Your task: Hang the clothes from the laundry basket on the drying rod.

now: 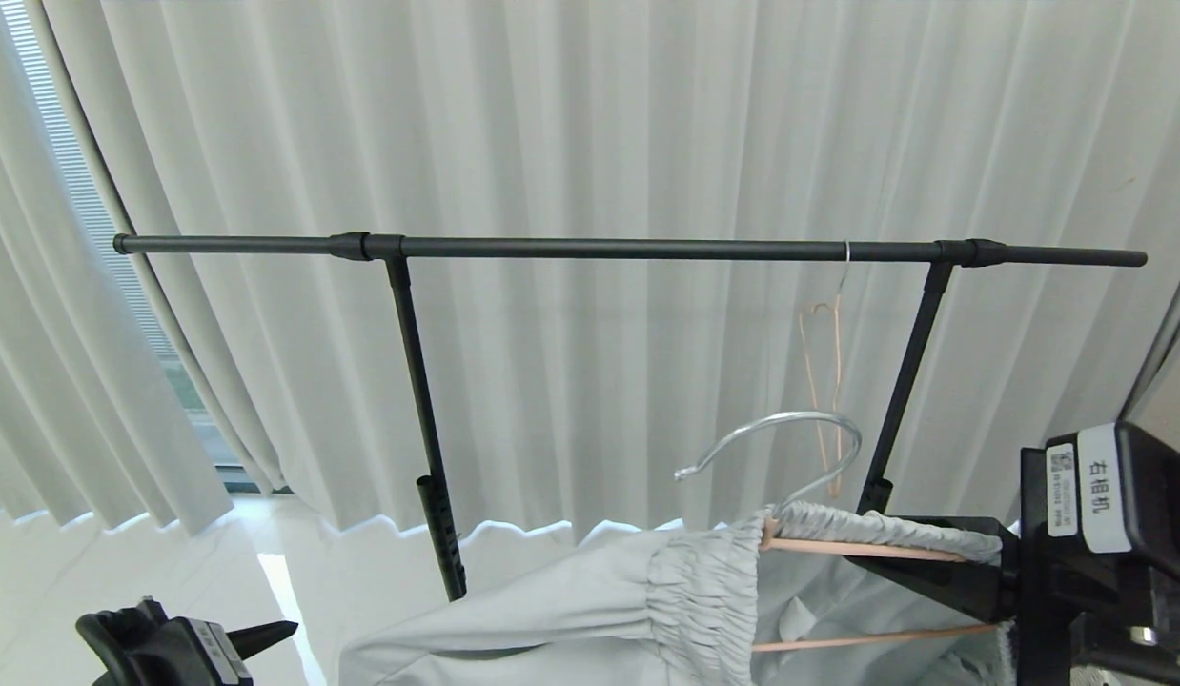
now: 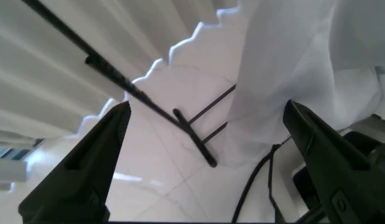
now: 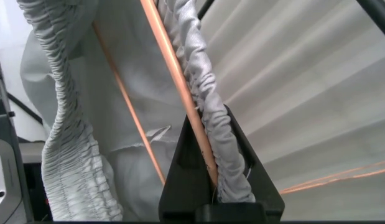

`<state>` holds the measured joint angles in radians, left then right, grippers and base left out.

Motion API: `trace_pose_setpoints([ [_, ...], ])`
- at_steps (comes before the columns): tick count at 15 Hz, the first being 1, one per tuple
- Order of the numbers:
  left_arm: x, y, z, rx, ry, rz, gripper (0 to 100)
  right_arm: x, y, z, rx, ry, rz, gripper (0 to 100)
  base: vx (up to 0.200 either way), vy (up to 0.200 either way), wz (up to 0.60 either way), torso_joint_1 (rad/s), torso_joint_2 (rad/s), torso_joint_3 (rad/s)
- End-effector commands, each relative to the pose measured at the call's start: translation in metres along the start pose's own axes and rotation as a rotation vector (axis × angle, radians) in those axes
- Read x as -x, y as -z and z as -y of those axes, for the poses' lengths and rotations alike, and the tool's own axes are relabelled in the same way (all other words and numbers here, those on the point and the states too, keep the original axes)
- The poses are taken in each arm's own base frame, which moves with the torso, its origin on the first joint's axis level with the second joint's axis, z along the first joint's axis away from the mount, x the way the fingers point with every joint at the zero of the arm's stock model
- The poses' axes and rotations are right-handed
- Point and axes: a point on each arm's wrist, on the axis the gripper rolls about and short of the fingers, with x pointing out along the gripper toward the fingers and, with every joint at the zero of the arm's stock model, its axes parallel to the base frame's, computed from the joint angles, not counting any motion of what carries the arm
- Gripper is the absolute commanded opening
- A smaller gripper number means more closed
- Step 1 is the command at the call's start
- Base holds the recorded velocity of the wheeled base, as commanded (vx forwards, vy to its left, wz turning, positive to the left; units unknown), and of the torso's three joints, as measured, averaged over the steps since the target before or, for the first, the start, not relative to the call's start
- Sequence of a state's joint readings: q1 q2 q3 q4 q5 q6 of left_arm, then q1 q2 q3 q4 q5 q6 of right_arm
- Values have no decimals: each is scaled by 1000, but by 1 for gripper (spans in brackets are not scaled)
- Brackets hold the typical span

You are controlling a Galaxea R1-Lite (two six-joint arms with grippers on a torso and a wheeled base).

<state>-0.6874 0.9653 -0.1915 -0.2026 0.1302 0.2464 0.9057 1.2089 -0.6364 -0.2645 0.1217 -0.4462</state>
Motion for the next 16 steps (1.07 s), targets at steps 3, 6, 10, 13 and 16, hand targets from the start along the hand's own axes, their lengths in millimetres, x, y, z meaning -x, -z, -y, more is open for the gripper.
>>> trace_pose_setpoints([
  [3, 0, -3, 1, 2, 46, 37, 0, 1, -1, 0, 1, -9, 11, 0, 0, 0, 0, 0, 0, 0],
  [6, -1, -2, -1, 11, 34, 26, 0, 5, -2, 0, 1, -3, 20, 0, 0, 0, 0, 0, 0, 0],
  [10, -1, 5, -18, 107, -126, -30, 0, 14, 4, 4, -13, 37, -6, 0, 0, 0, 0, 0, 0, 0],
  [13, -1, 7, -21, 124, -157, -38, 0, 22, 4, 5, -17, 49, -8, 0, 0, 0, 0, 0, 0, 0],
  [16, 0, 5, -21, 114, -149, -30, 0, 22, 4, 5, -17, 50, -10, 0, 0, 0, 0, 0, 0, 0],
])
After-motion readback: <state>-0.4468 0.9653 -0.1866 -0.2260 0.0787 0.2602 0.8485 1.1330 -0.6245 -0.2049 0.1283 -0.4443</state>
